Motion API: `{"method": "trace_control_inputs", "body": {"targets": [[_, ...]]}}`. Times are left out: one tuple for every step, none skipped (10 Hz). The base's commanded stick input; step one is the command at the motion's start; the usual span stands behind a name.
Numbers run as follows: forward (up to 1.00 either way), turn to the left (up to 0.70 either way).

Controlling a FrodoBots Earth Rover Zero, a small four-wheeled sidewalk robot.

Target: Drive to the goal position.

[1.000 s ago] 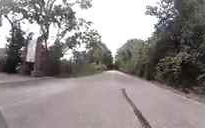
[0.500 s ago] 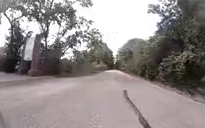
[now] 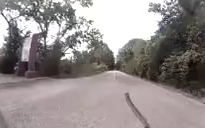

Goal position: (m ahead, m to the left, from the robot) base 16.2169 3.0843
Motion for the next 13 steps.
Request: {"method": "trace_control_inputs", "body": {"targets": [[0.5,0.0],[0.5,0.0],[0.5,0.0],[0.5,0.0],[0.5,0.0],[0.5,0.0],[0.5,0.0],[0.5,0.0],[0.5,0.0],[0.5,0.0],[0.5,0.0],[0.5,0.0],[0.5,0.0]]}}
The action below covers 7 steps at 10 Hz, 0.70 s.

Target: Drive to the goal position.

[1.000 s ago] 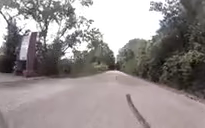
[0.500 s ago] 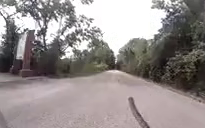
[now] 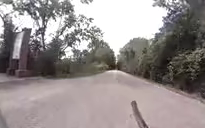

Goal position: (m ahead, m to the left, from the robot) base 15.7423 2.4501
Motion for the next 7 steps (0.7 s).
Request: {"method": "trace_control_inputs", "body": {"targets": [[0.5,0.0],[0.5,0.0],[0.5,0.0],[0.5,0.0],[0.5,0.0],[0.5,0.0],[0.5,0.0]]}}
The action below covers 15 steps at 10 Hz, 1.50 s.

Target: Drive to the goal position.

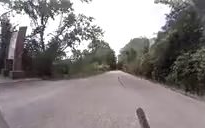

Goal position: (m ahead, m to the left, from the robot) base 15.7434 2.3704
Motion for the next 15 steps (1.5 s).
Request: {"method": "trace_control_inputs", "body": {"targets": [[0.5,0.0],[0.5,0.0],[0.5,0.0],[0.5,0.0],[0.5,0.0],[0.5,0.0],[0.5,0.0],[0.5,0.0],[0.5,0.0],[0.5,0.0],[0.5,0.0],[0.5,0.0],[0.5,0.0],[0.5,0.0],[0.5,0.0]]}}
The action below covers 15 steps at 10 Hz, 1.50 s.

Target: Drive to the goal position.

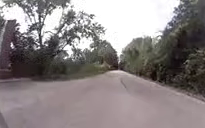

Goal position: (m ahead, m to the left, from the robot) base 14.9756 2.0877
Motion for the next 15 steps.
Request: {"method": "trace_control_inputs", "body": {"targets": [[0.5,0.0],[0.5,0.0],[0.5,0.0],[0.5,0.0],[0.5,0.0],[0.5,0.0],[0.5,0.0],[0.5,0.0],[0.5,0.0],[0.5,0.0],[0.5,0.0],[0.5,0.0],[0.5,0.0],[0.5,0.0],[0.5,-0.21]]}}
